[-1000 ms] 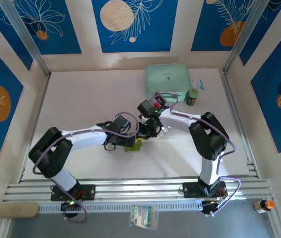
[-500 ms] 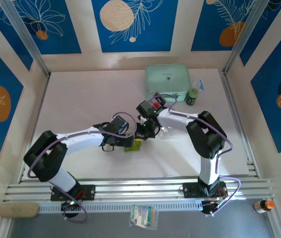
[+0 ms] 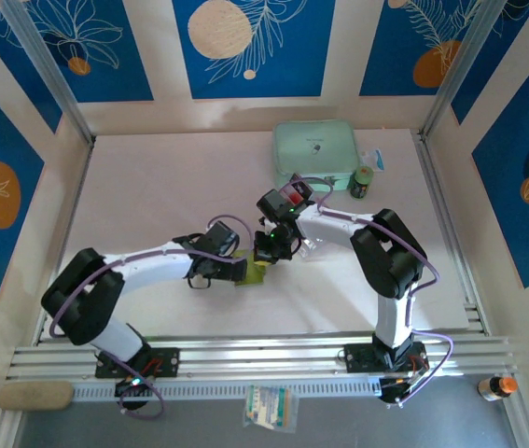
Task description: Put the credit cards into the card holder
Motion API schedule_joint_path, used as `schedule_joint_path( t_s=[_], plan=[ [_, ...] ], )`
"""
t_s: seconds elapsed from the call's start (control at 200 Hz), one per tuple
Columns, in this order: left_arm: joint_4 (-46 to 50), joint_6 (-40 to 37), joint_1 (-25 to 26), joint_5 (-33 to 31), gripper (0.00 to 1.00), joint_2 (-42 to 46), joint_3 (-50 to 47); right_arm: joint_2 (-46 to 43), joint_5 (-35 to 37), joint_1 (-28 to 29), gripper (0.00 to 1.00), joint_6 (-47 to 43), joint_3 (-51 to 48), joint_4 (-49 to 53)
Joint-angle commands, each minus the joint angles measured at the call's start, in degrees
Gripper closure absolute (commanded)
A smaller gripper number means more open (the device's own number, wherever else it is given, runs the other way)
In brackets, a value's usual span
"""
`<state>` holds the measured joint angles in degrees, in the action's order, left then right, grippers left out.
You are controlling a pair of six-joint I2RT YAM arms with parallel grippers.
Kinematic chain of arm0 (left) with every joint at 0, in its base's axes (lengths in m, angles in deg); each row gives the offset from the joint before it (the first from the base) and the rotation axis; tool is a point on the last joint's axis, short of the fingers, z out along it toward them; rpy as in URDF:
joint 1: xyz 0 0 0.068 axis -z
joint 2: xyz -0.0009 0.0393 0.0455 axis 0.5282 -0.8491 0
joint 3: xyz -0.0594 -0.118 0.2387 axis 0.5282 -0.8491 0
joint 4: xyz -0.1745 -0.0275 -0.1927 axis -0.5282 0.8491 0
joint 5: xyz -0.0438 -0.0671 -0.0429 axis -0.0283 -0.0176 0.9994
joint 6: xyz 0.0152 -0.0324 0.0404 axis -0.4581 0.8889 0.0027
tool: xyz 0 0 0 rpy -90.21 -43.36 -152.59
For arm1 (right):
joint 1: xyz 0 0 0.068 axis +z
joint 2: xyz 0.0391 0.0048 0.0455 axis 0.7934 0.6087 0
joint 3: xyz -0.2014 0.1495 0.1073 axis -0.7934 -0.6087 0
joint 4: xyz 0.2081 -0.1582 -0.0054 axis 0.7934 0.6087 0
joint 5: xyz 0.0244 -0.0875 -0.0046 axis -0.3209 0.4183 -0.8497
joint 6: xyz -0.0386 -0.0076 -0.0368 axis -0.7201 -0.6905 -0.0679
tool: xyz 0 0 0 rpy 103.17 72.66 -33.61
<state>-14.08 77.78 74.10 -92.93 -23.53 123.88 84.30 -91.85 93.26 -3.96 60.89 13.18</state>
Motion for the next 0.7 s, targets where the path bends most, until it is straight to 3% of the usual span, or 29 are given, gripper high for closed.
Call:
schedule_joint_path(
  t_s=[0.0,0.695],
  plan=[
    [0.89,-1.17,-0.46,-1.39,0.00,-1.86,-1.14,0.60,-0.74,-0.23,1.00,0.17,0.15,1.27],
    [0.75,-1.82,-0.48,-1.76,0.00,-1.93,-2.05,1.05,-1.00,1.26,1.00,0.07,3.49,2.19]
  ],
)
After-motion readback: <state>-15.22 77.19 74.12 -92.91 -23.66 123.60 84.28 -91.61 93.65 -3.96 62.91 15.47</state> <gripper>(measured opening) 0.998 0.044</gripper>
